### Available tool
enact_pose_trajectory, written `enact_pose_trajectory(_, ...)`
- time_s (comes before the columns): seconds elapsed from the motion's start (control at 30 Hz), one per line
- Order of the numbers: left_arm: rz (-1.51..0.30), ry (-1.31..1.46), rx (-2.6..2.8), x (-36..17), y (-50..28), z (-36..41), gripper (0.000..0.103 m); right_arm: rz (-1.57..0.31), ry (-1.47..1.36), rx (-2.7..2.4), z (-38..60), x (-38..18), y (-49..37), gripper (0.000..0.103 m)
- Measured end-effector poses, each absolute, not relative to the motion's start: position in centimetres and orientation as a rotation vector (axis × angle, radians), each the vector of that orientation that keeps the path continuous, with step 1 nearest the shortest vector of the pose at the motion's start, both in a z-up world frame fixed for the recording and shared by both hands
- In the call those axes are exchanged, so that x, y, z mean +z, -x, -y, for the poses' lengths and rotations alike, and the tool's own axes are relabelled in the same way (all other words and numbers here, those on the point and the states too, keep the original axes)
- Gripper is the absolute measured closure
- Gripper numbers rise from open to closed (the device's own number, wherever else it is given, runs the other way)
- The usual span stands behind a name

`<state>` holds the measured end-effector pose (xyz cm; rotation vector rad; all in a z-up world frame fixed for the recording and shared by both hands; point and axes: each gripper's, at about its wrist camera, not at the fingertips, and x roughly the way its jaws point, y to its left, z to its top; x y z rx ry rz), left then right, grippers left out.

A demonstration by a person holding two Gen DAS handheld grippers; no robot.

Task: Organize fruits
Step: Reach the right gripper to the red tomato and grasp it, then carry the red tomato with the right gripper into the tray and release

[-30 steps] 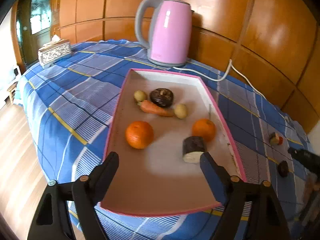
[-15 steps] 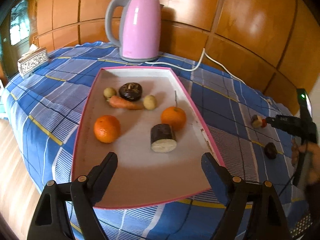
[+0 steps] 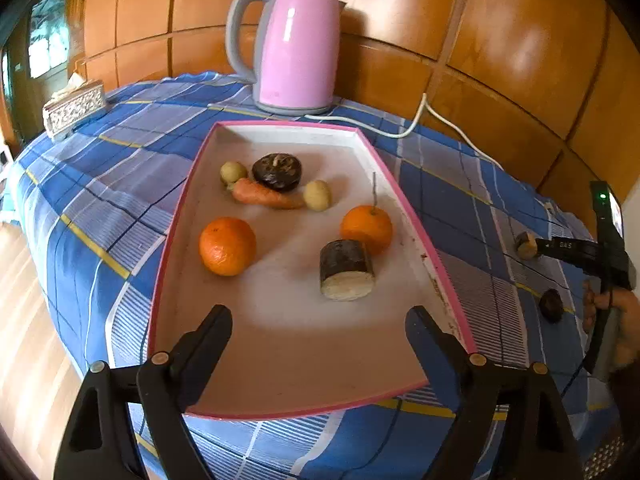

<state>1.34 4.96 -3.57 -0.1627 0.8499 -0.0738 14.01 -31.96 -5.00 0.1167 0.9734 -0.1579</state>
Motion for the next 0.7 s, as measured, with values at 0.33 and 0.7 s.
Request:
enact_pose_trajectory(0.33, -0.868, 0.162, -0.034, -3.8, -1.3, -5.3, 0.014, -0.963, -0.155, -0.164, 32.4, -5.1, -14.4, 0.080)
enact_pose_trajectory(0.7, -0.852, 0.157, -0.015, -2.9, -1.1, -5.4, 0.014, -0.878, -0.156, -0.134, 32.1, -2.4, -11.4, 0.081)
